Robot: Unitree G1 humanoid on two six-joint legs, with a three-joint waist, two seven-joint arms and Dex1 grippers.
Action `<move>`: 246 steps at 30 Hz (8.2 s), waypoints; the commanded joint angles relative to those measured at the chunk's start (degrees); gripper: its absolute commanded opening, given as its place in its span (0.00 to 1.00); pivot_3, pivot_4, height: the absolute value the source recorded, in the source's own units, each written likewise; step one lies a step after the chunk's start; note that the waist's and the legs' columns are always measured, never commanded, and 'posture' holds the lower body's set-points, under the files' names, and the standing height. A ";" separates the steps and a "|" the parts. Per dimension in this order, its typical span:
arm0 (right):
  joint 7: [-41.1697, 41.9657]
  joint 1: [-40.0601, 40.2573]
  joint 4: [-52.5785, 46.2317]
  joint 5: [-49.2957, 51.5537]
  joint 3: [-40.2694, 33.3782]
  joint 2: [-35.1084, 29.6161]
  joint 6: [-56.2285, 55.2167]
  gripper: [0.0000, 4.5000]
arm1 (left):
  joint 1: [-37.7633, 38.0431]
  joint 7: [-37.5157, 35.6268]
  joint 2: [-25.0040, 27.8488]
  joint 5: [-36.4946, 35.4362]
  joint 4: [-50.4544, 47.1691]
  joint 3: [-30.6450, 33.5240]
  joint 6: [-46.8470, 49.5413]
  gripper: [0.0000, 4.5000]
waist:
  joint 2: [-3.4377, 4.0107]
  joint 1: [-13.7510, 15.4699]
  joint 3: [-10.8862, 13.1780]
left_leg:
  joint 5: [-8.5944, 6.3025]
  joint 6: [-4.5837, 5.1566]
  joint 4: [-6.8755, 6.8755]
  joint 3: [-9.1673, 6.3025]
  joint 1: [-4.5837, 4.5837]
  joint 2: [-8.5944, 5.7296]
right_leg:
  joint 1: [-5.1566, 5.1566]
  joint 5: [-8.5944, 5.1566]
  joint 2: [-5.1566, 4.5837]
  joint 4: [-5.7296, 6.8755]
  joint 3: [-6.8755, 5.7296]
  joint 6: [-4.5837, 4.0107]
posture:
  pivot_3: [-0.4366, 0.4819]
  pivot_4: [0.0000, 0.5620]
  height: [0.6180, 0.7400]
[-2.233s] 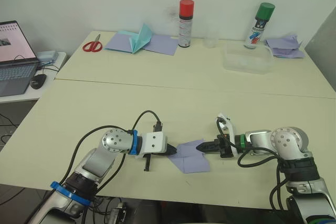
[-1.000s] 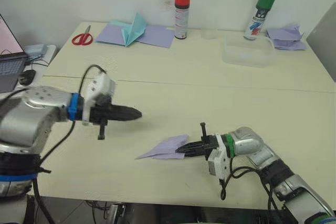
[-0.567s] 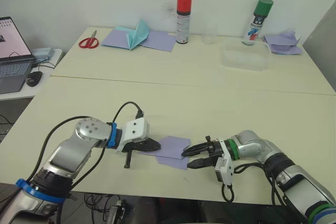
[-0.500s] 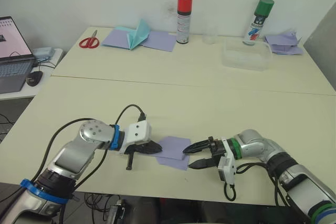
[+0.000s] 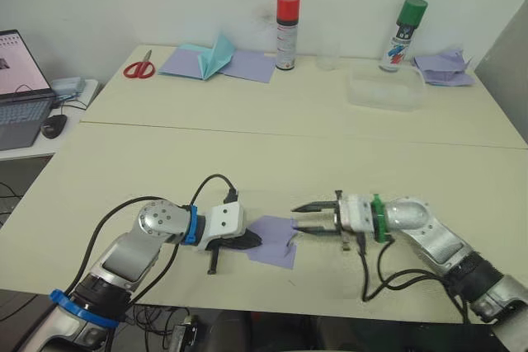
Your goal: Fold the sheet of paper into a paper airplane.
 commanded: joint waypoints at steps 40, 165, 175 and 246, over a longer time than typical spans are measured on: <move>8.36 4.85 -9.20 -5.98 -10.44 2.39 42.59 0.00 | 11.77 3.79 3.04 -2.08 2.11 5.35 4.19 0.00 | 0.24 -0.11 -0.84 | -0.05 -0.02 -0.20 0.10 0.05 -0.01 | -0.16 -0.18 0.13 -0.09 0.10 0.27 | 0.48 0.27 1.00; 18.88 7.45 -6.11 -15.33 -10.65 -0.98 20.31 0.00 | -0.30 1.27 2.36 3.87 6.29 -4.43 3.95 0.00 | 0.08 0.14 -1.34 | -0.11 -0.12 -0.68 0.12 0.18 -0.11 | -0.13 -0.37 0.14 -0.22 0.13 0.23 | 0.48 0.27 1.00; 15.44 4.12 -5.62 -14.89 -8.44 9.87 22.57 0.00 | -1.78 1.28 1.20 4.31 7.67 -4.31 2.09 0.00 | 0.08 0.16 -1.33 | -0.11 -0.12 -0.67 0.10 0.12 -0.11 | -0.18 -0.32 0.17 -0.20 0.13 0.14 | 0.48 0.27 1.00; 17.05 12.65 -6.65 -22.39 -12.02 4.15 -1.88 0.86 | 8.66 2.59 3.75 -2.51 -1.00 5.09 4.87 0.00 | 0.00 0.10 -1.04 | -0.12 -0.14 -0.71 0.10 0.14 -0.07 | -0.21 -0.46 0.16 -0.15 0.09 0.05 | 0.48 0.27 1.00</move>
